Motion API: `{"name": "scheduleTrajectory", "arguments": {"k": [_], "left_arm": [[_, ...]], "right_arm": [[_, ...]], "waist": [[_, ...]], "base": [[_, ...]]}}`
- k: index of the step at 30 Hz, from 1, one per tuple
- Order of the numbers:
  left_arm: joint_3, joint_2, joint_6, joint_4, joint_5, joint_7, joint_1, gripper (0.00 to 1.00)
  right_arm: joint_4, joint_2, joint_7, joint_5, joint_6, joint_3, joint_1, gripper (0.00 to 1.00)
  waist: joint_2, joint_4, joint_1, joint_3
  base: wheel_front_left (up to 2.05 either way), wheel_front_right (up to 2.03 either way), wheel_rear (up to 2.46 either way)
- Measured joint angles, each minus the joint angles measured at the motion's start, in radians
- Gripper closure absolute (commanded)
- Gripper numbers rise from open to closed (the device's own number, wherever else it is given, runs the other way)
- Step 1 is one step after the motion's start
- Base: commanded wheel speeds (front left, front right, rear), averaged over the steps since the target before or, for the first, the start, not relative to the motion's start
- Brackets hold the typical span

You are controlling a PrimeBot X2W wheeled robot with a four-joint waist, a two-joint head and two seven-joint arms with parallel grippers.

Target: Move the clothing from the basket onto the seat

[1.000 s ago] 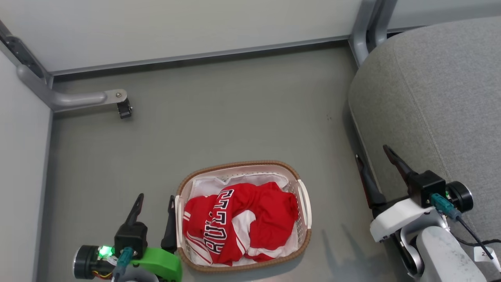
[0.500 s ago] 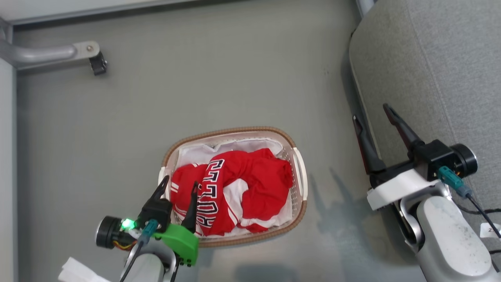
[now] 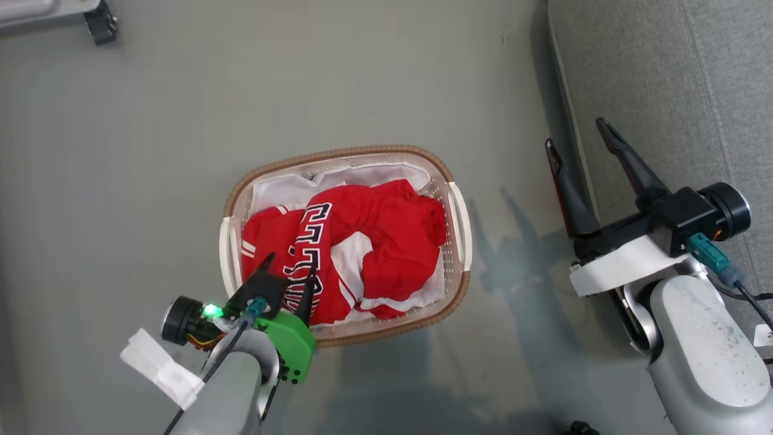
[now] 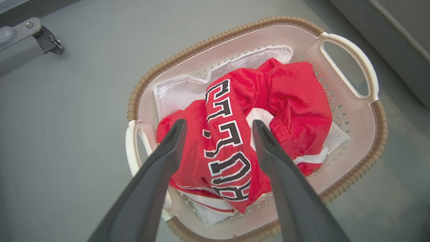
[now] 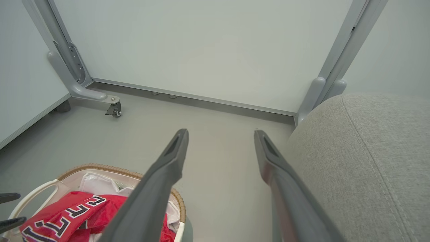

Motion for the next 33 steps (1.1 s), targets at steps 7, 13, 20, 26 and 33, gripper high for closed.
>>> {"name": "scheduleTrajectory", "arguments": {"k": [7, 13, 20, 26, 33], "left_arm": [[-0.065, 0.000, 0.026, 0.076, -0.024, 0.000, -0.080, 0.00], [-0.100, -0.001, 0.056, 0.145, -0.061, 0.000, -0.134, 0.00], [-0.141, -0.001, 0.072, 0.232, -0.076, 0.000, -0.199, 0.00], [-0.162, -0.001, 0.077, 0.308, -0.089, -0.001, -0.268, 0.00], [-0.190, -0.001, 0.067, 0.357, -0.138, 0.016, -0.325, 0.00]], "right_arm": [[-0.016, -0.012, 0.000, -0.006, 0.000, -0.002, -0.003, 0.00], [-0.026, -0.013, 0.000, -0.007, 0.000, 0.012, -0.014, 0.00], [-0.047, -0.010, 0.000, -0.014, 0.000, 0.029, -0.039, 0.00], [-0.058, -0.002, 0.000, -0.015, 0.000, 0.035, -0.063, 0.00], [-0.069, 0.000, 0.000, -0.021, 0.000, 0.035, -0.067, 0.00]], "waist": [[0.0000, -0.008, 0.0000, 0.062], [0.0000, -0.013, 0.0000, 0.109], [0.0000, -0.021, 0.0000, 0.168], [0.0000, -0.034, 0.0000, 0.210], [0.0000, -0.044, 0.0000, 0.246]], "base": [[0.00, 0.00, 0.00], [0.00, 0.00, 0.00], [0.00, 0.00, 0.00], [0.00, 0.00, 0.00], [0.00, 0.00, 0.00]]}}
